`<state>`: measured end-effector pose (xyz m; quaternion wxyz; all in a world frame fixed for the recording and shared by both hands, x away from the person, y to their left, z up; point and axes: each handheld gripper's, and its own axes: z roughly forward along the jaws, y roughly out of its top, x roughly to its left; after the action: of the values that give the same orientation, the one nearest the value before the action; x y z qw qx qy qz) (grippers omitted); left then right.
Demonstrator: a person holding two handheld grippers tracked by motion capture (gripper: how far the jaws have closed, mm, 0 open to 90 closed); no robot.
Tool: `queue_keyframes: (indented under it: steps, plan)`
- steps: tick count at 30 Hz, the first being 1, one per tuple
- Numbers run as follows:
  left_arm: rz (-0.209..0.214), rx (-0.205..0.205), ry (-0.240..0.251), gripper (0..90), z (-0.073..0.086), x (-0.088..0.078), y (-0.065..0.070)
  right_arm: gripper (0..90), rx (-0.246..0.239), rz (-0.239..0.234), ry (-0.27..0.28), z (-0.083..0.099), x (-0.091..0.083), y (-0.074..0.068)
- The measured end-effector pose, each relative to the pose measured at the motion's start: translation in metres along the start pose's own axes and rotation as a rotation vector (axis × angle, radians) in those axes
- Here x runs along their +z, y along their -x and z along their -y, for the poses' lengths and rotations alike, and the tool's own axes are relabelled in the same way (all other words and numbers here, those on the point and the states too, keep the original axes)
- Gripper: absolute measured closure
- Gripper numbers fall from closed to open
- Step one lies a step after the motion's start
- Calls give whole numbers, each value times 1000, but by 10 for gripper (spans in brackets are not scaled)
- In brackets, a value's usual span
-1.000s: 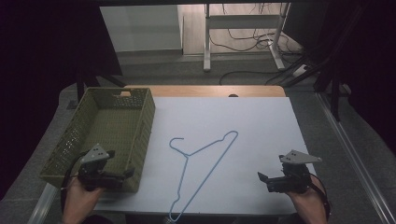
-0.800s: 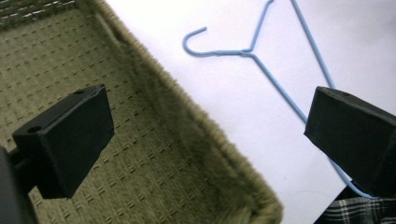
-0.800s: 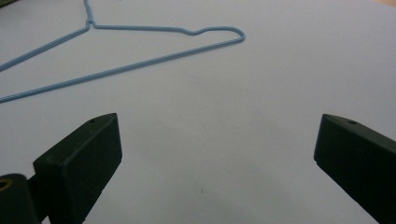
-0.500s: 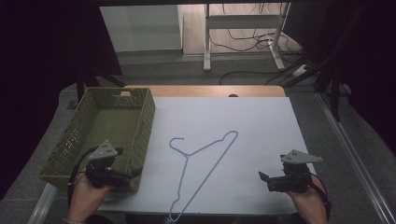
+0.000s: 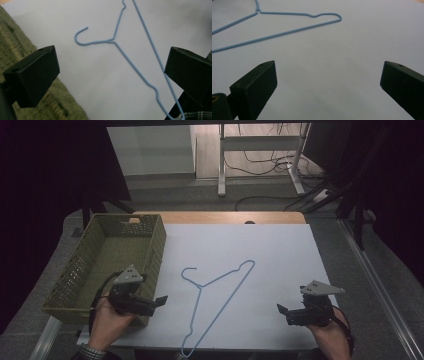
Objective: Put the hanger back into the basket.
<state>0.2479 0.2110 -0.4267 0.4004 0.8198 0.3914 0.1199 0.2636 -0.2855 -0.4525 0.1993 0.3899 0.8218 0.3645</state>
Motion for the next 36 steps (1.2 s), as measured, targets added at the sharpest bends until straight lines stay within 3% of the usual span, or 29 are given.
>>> queue_keyframes:
  steps: [6,24,30,36]
  plan:
    - [33,-10,-14,0,-9,13,6,4,-2,0,-1,0,0,0]
    - [40,56,-75,32,-40,53,33,4,-9,-5,-7,0,2,-1]
    - [16,58,-98,79,-43,75,32,4,-13,-8,-9,0,2,-2]
    - [20,52,-118,162,-44,98,27,5,-19,-12,-18,0,3,-2]
